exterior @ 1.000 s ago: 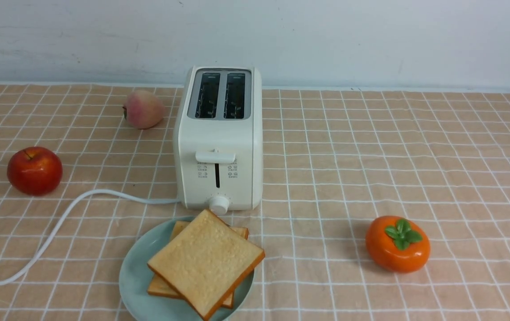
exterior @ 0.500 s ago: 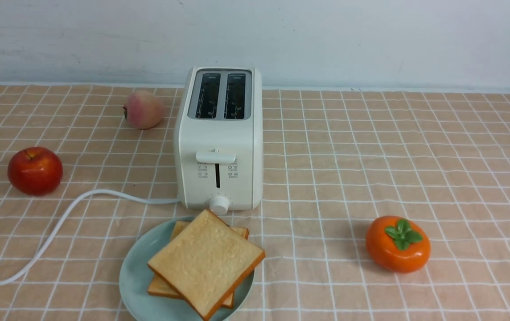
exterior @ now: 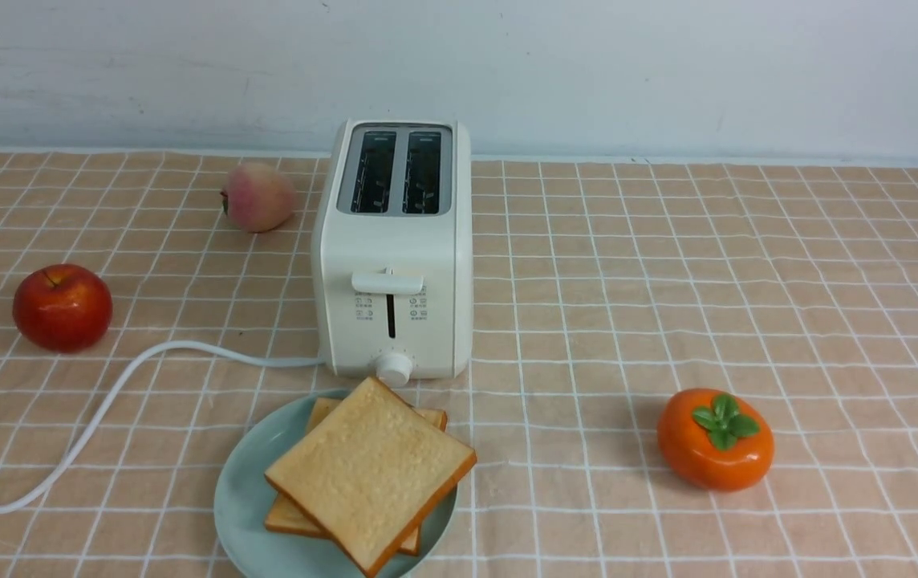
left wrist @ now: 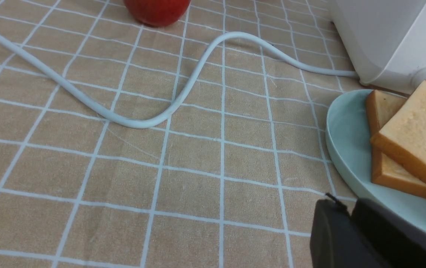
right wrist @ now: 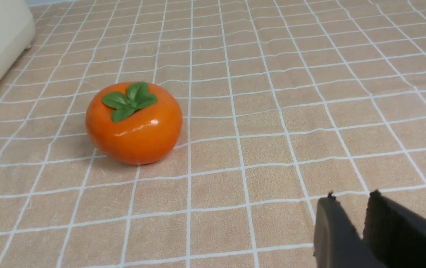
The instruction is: Take toasted bread from bread machine on light coffee tablecloth place on plate.
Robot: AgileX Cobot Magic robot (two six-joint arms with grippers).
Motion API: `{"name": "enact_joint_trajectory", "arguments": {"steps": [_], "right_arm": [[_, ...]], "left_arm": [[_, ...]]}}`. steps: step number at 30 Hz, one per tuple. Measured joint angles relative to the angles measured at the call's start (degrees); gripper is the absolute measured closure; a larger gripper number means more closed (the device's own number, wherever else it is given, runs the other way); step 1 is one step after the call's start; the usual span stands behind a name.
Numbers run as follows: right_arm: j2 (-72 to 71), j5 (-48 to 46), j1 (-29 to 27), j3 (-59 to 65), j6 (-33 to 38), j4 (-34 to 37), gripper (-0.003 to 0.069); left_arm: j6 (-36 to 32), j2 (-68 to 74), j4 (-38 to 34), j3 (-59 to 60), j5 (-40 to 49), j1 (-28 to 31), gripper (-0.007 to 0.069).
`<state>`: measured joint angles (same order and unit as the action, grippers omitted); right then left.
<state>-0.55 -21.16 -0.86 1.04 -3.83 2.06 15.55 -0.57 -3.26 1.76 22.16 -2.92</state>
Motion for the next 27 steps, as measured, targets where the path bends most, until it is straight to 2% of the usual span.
{"name": "enact_joint_trajectory", "arguments": {"steps": [27], "right_arm": [[0.0,0.0,0.0,0.0,-0.06,0.0,0.048]], "left_arm": [[0.0,0.0,0.0,0.0,0.0,0.0,0.0535]]}}
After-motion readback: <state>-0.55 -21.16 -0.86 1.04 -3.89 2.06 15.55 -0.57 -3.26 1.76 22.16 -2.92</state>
